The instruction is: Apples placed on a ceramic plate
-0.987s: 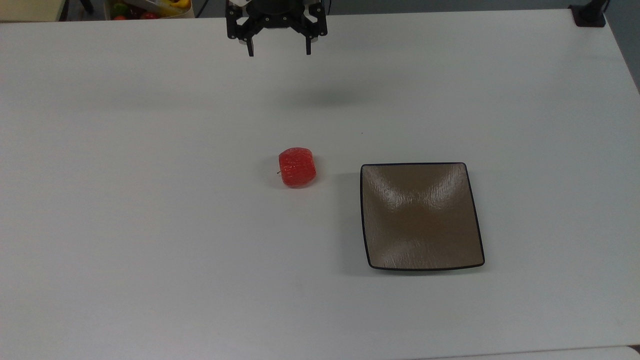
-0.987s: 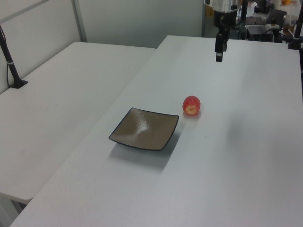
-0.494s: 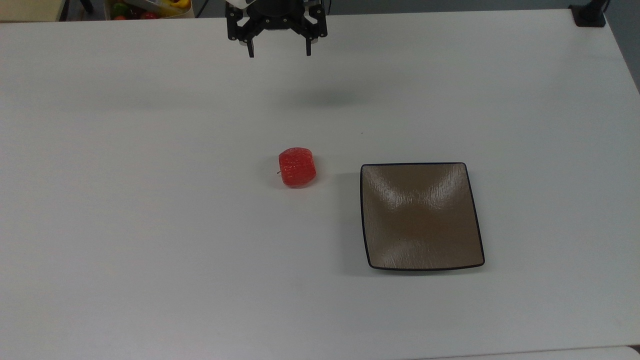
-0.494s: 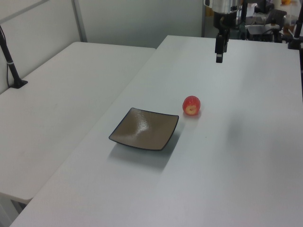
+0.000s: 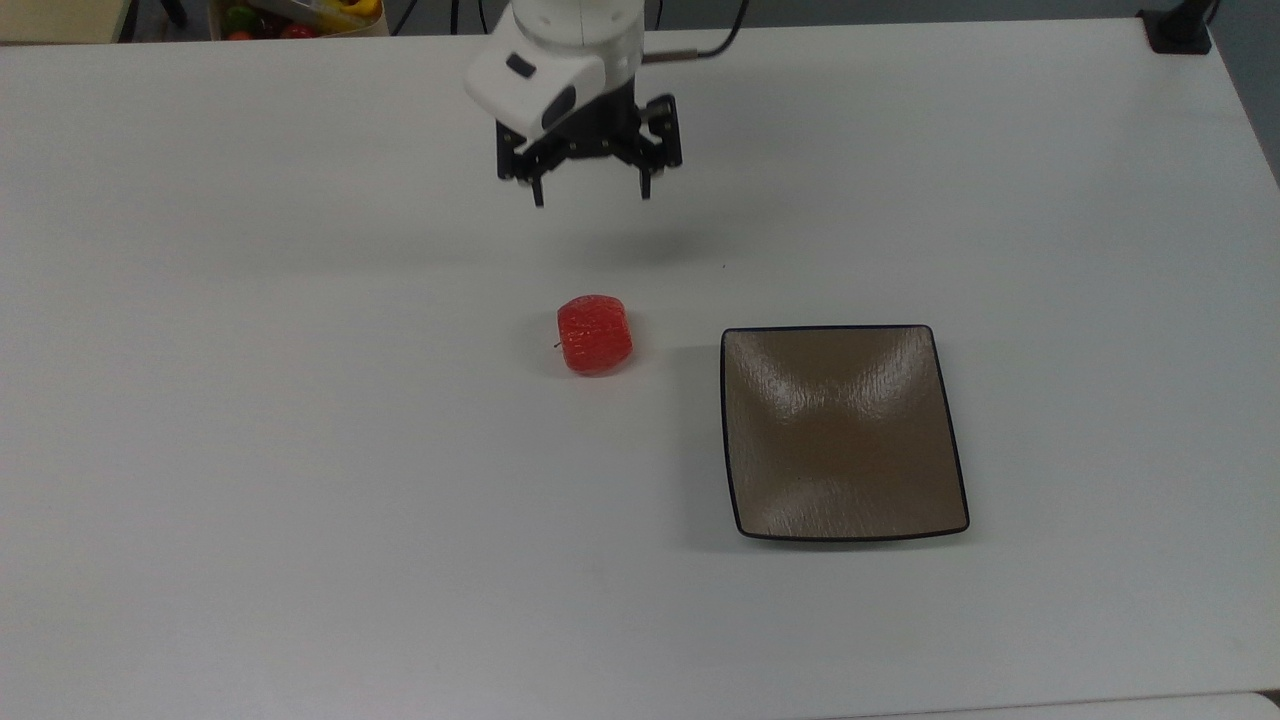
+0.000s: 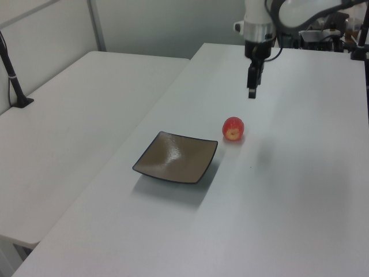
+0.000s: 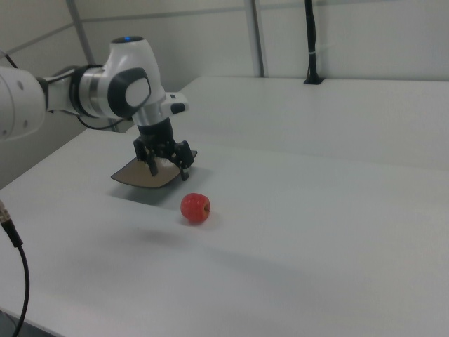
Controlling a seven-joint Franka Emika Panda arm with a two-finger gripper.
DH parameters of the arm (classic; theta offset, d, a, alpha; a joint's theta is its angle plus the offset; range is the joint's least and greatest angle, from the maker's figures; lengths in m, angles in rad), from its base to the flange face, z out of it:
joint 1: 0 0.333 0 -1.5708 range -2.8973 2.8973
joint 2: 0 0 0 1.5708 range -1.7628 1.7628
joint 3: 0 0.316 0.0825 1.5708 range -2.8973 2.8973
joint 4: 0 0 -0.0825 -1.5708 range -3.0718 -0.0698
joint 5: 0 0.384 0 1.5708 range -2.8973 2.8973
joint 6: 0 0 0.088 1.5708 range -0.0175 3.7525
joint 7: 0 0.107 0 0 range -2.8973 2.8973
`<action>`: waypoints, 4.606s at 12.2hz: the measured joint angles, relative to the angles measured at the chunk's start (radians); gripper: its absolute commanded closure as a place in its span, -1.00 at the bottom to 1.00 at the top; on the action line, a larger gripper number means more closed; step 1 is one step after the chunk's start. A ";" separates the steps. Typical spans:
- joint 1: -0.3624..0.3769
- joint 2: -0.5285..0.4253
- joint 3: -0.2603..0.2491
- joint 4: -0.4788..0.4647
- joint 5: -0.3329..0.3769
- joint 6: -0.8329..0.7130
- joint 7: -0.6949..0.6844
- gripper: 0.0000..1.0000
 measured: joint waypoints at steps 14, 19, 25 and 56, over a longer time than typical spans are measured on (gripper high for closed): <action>0.003 0.237 0.005 -0.002 -0.104 0.261 0.000 -0.53; 0.003 0.246 0.008 0.003 -0.117 0.262 0.011 -0.18; 0.003 0.244 0.015 0.092 -0.117 0.262 0.058 -0.23; 0.037 -0.108 -0.013 0.056 -0.032 -0.134 0.136 -1.00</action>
